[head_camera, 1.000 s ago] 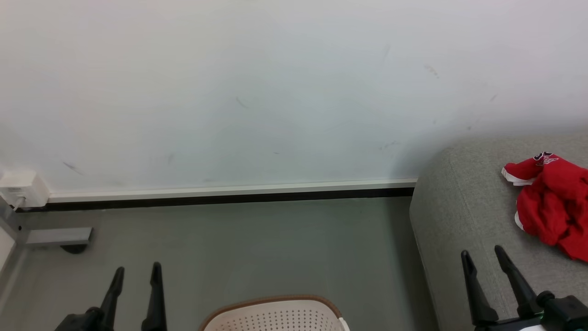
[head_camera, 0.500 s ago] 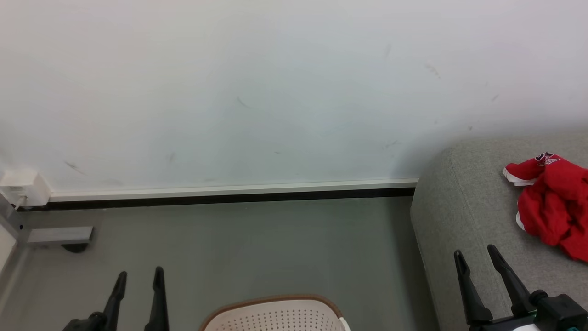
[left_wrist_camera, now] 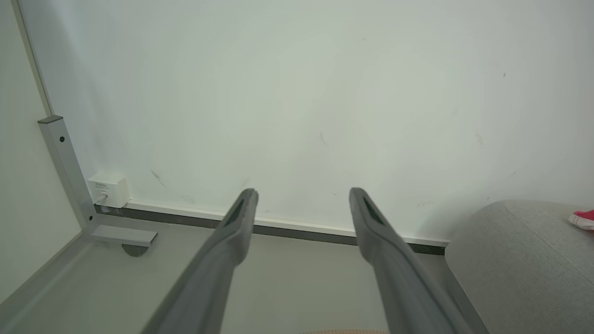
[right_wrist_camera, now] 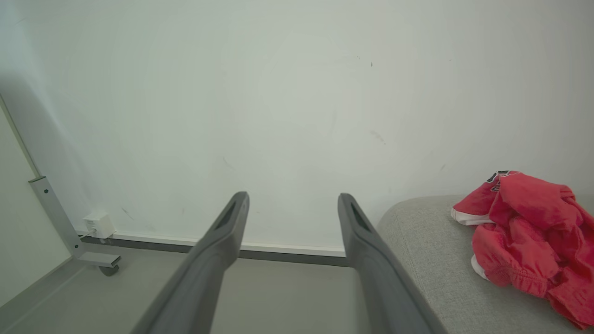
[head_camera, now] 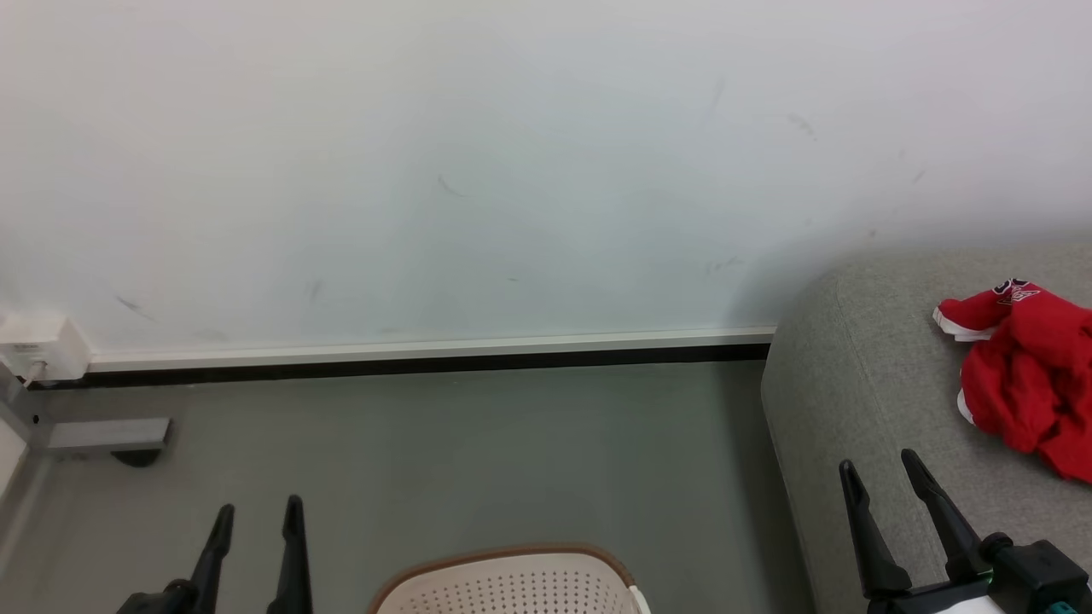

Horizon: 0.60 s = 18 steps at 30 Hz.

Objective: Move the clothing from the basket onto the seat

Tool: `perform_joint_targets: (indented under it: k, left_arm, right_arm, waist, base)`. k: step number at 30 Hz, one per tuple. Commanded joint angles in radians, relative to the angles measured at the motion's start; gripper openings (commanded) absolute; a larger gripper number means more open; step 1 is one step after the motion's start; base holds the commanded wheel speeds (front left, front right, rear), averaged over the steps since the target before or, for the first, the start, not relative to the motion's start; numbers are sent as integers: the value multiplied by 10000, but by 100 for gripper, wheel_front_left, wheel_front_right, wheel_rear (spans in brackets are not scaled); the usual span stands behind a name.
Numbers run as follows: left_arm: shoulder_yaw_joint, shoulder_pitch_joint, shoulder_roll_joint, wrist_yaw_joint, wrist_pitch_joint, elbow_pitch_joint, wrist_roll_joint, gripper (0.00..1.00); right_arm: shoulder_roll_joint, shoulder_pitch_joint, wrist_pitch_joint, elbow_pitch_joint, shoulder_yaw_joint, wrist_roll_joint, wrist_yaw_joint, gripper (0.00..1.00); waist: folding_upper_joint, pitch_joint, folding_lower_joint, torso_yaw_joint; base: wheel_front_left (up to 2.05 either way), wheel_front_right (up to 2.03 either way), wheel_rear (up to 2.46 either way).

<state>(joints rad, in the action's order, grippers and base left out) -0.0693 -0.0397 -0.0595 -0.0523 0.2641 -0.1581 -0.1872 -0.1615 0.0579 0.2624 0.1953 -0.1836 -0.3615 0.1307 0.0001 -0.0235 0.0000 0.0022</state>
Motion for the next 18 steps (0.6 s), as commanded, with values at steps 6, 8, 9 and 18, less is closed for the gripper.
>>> perform_joint_targets:
  k: [6, 8, 9, 18]
  left_arm:
    - [-81, 100, 31, -66, 5, -19, 173, 100]
    - [-94, 142, 44, -105, 5, -10, 120, 100]
    - [-118, 169, 47, -139, 5, -15, -16, 100]
    - [67, 712, 61, -243, 4, -3, 258, 100]
  right_arm:
    - [-71, 185, 32, 31, -2, -50, 2, 100]
    - [-72, 258, 33, 4, -30, -58, 2, 100]
    - [-67, 300, 34, -23, -24, -66, 2, 100]
    - [-94, 1104, 34, -225, -214, -88, 2, 100]
  waist:
    - [-1, 79, 0, -86]
    - [-1, 142, 0, -141]
    - [-1, 181, 0, -167]
    - [-1, 1010, 0, -415]
  base:
    - [0, 0, 0]
    - [0, 0, 0]
    - [0, 0, 0]
    - [0, 0, 0]
